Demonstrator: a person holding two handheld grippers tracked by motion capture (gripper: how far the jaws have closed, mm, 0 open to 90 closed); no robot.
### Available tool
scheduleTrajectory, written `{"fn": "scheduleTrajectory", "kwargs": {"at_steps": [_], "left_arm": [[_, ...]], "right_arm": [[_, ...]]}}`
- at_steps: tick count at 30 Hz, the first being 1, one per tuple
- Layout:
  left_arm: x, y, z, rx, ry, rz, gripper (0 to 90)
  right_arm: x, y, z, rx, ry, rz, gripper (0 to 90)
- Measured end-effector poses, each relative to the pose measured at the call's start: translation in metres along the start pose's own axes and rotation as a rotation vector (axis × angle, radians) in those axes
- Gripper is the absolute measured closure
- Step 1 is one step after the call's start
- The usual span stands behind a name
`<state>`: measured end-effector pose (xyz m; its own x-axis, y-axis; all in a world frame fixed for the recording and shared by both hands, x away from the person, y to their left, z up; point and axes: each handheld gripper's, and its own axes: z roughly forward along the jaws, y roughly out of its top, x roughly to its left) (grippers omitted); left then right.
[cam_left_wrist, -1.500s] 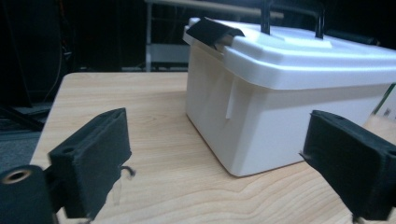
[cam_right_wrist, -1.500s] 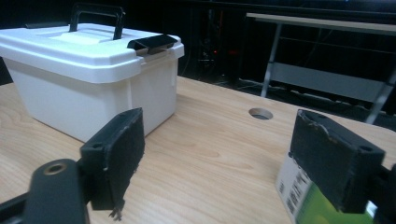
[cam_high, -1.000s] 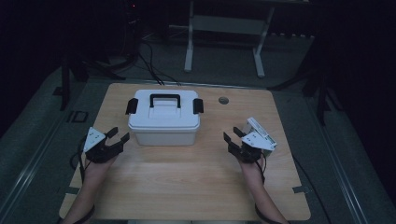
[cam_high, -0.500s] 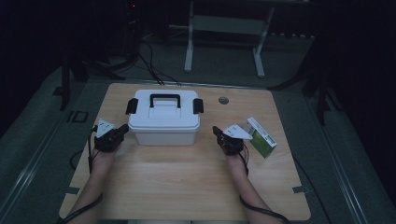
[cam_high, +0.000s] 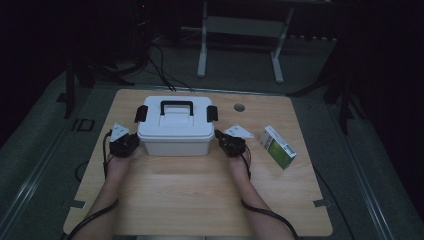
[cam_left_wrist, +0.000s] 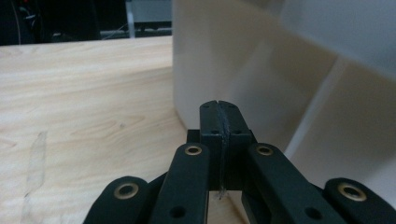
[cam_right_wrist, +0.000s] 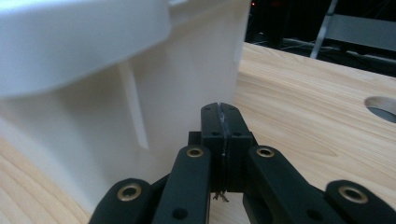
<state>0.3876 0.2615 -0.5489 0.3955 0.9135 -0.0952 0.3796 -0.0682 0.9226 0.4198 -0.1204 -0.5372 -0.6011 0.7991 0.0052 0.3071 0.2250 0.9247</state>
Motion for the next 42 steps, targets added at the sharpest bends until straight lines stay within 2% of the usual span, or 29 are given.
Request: {"fn": "scheduleTrajectory", "kwargs": {"at_steps": [5,9,11,15,20,22,25,29,35,42], "left_arm": [[0.001,0.004,0.000,-0.004,-0.015,-0.019,89.5],[0.000,0.004,-0.001,-0.001,-0.023,-0.015,89.7],[-0.001,0.004,-0.002,0.009,-0.028,-0.008,89.7],[-0.004,0.005,-0.003,0.018,-0.026,0.001,89.7],[-0.008,0.002,-0.007,0.015,-0.041,0.003,89.8],[-0.010,0.000,-0.010,0.010,-0.056,-0.008,89.8],[-0.012,0.000,-0.013,0.016,-0.063,0.006,89.8],[-0.017,-0.001,-0.018,0.035,-0.074,0.019,89.8],[-0.024,-0.002,-0.022,0.037,-0.086,0.034,89.8],[-0.039,-0.007,-0.031,0.043,-0.114,0.044,89.9]], "right_arm": [[0.008,0.006,0.006,-0.010,0.023,-0.007,89.8],[0.009,0.008,0.006,-0.009,0.025,-0.004,90.0],[0.010,0.008,0.005,-0.006,0.015,-0.019,90.0],[0.009,0.007,0.004,-0.004,0.021,-0.003,90.0],[0.009,0.004,-0.003,-0.006,0.023,-0.004,90.0],[0.009,0.003,-0.006,-0.007,0.031,0.002,90.0],[0.010,0.001,-0.011,-0.009,0.037,-0.014,90.0],[0.011,-0.002,-0.018,-0.011,0.038,-0.011,90.0],[0.009,-0.007,-0.026,-0.017,0.042,0.017,90.0],[0.009,-0.012,-0.042,-0.007,0.047,0.004,90.0]]}}
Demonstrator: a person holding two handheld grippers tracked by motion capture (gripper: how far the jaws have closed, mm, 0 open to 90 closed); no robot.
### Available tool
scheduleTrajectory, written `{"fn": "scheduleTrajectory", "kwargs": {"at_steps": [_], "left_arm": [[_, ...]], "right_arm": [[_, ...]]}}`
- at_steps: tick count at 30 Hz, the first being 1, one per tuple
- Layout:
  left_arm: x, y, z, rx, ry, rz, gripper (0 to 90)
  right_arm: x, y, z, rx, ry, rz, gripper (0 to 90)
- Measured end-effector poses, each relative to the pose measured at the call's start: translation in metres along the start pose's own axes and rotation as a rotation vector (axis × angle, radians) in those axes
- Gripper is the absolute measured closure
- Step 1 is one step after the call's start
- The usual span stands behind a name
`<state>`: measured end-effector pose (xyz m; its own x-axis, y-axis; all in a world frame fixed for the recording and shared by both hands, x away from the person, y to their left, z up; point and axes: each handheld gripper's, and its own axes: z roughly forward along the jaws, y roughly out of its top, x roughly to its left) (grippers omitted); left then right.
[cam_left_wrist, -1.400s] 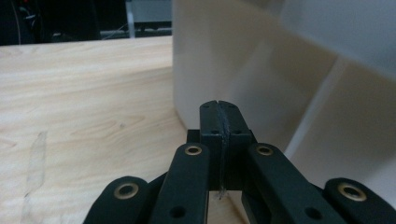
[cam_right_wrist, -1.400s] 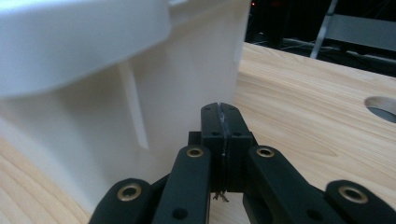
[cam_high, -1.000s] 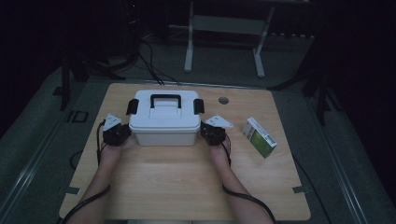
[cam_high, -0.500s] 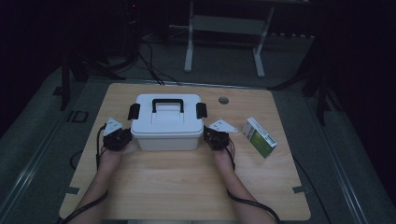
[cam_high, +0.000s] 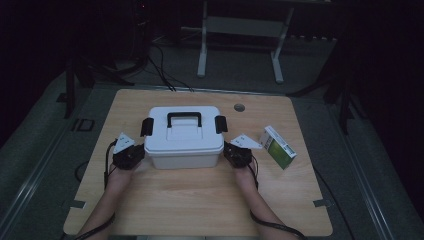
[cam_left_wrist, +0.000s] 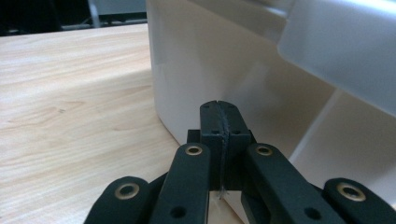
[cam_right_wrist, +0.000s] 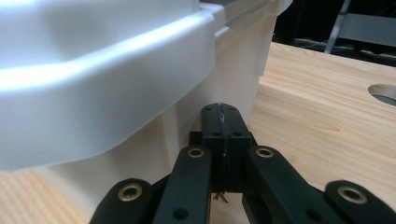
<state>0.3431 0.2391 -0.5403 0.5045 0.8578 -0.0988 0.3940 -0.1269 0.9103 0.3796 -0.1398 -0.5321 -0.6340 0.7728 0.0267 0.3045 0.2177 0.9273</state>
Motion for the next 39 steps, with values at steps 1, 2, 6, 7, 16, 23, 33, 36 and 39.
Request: {"fn": "scheduleTrajectory", "kwargs": {"at_steps": [1,2,6,7,16,23,33,36,39], "left_arm": [[0.000,0.000,0.000,0.000,0.000,0.000,89.8],[-0.003,0.000,-0.002,0.006,-0.007,0.003,89.8],[-0.011,-0.003,-0.005,0.006,-0.009,0.008,89.8],[-0.013,-0.003,-0.006,0.009,-0.016,0.003,89.8],[-0.033,-0.011,-0.017,0.006,-0.054,0.007,89.8],[-0.044,-0.013,-0.023,0.018,-0.069,0.008,89.8],[-0.064,-0.015,-0.025,0.035,-0.120,0.025,89.8],[-0.072,-0.016,-0.025,0.033,-0.137,0.036,89.8],[-0.076,-0.016,-0.024,0.034,-0.151,0.037,89.8]], "right_arm": [[0.000,-0.001,-0.002,-0.001,0.001,-0.001,90.0],[0.000,-0.001,-0.004,0.001,0.005,0.000,90.0],[0.000,-0.004,-0.012,0.003,0.008,0.002,90.0],[0.000,-0.005,-0.015,0.007,0.008,-0.002,90.0],[0.002,-0.016,-0.042,0.005,0.023,-0.003,90.0],[0.006,-0.022,-0.058,0.009,0.038,-0.011,90.0],[0.002,-0.032,-0.083,0.009,0.024,0.015,90.0],[-0.001,-0.036,-0.091,0.003,0.015,0.022,90.0],[-0.003,-0.038,-0.097,0.002,0.011,0.024,90.0]]}}
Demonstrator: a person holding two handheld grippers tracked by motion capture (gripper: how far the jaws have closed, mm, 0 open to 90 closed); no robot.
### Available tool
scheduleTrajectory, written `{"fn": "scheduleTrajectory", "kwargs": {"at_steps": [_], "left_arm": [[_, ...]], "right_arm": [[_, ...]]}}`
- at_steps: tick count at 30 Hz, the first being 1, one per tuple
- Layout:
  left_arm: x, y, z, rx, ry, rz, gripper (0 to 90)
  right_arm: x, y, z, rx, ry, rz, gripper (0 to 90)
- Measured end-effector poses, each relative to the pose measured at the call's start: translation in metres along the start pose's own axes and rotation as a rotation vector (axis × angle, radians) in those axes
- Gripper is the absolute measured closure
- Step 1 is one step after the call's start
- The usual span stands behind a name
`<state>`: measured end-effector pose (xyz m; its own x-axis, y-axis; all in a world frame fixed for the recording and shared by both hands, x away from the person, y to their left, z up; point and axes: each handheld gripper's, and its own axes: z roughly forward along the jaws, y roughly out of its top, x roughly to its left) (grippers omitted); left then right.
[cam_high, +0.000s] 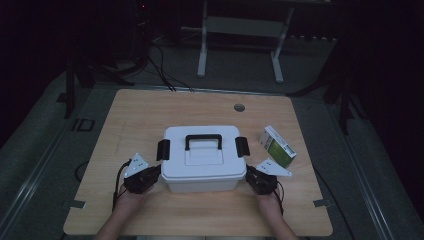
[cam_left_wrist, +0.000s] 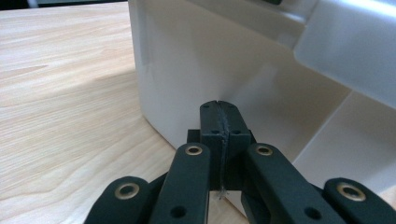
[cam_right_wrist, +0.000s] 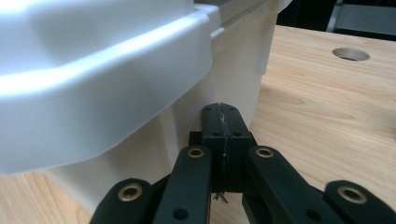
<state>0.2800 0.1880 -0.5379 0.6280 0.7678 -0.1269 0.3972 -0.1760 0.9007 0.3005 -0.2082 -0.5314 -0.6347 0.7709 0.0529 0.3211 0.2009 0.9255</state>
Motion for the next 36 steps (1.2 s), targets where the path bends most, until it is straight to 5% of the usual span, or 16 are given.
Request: {"fn": "scheduleTrajectory", "kwargs": {"at_steps": [12,36], "left_arm": [[-0.010,0.002,0.006,0.004,-0.031,0.002,89.8],[-0.006,0.001,0.006,0.004,-0.057,-0.010,89.7]], "right_arm": [[-0.001,-0.008,-0.022,0.006,-0.005,0.008,90.0],[-0.003,-0.008,-0.023,0.005,0.012,0.013,90.0]]}}
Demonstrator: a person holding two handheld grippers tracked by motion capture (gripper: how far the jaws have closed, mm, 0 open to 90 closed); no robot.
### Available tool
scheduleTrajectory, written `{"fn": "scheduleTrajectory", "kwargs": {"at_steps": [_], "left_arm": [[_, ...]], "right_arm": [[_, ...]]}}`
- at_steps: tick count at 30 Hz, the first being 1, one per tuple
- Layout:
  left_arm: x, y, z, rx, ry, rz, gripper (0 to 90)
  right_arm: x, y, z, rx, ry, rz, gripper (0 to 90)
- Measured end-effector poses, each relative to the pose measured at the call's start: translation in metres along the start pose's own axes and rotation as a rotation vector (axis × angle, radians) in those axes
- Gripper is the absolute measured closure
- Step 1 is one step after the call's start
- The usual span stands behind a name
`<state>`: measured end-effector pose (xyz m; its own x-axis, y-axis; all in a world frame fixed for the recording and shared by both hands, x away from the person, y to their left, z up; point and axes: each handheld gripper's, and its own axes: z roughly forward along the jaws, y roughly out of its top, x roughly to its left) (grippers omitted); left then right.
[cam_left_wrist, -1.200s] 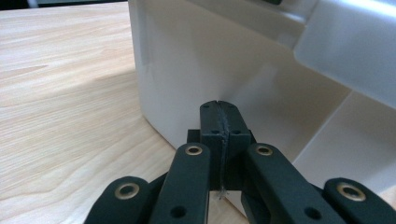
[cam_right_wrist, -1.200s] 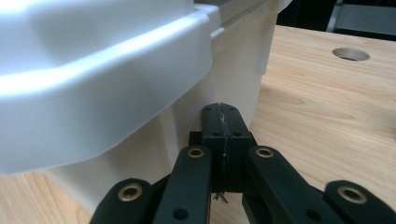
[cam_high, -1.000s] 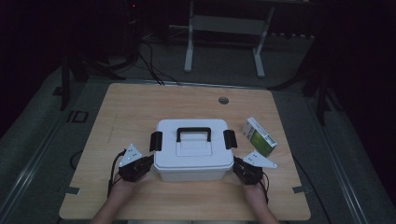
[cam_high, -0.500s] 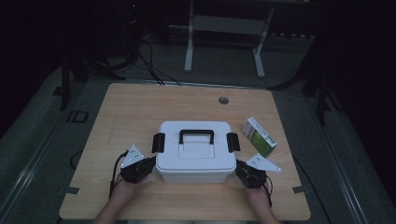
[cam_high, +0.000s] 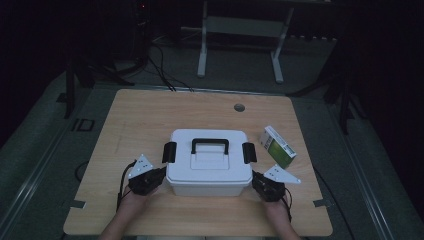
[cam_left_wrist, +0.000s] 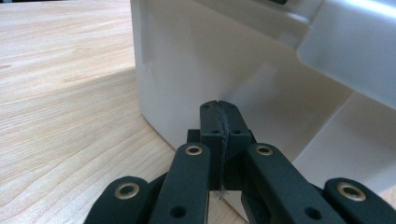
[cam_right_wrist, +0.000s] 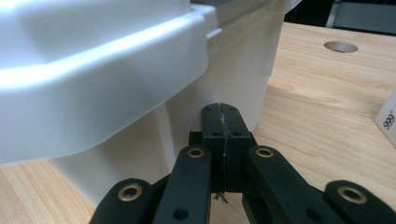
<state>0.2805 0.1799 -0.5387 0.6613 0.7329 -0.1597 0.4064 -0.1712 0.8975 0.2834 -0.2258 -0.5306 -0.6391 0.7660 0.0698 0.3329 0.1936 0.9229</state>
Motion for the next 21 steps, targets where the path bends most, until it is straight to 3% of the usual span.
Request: {"fn": "scheduleTrajectory", "kwargs": {"at_steps": [9,11,16,21], "left_arm": [[0.003,-0.001,0.000,-0.007,-0.007,-0.004,89.4],[0.003,0.000,-0.001,-0.007,0.000,-0.001,88.3],[0.009,0.002,-0.004,0.036,0.009,-0.013,81.6],[0.014,0.005,-0.007,0.094,0.066,-0.018,66.9]], "right_arm": [[-0.002,0.001,0.003,0.000,0.006,0.009,90.0],[-0.002,0.002,0.003,0.014,-0.009,-0.009,87.7],[-0.011,0.001,-0.001,0.010,-0.042,0.005,86.5],[-0.018,0.000,-0.012,0.007,-0.059,0.004,82.0]]}}
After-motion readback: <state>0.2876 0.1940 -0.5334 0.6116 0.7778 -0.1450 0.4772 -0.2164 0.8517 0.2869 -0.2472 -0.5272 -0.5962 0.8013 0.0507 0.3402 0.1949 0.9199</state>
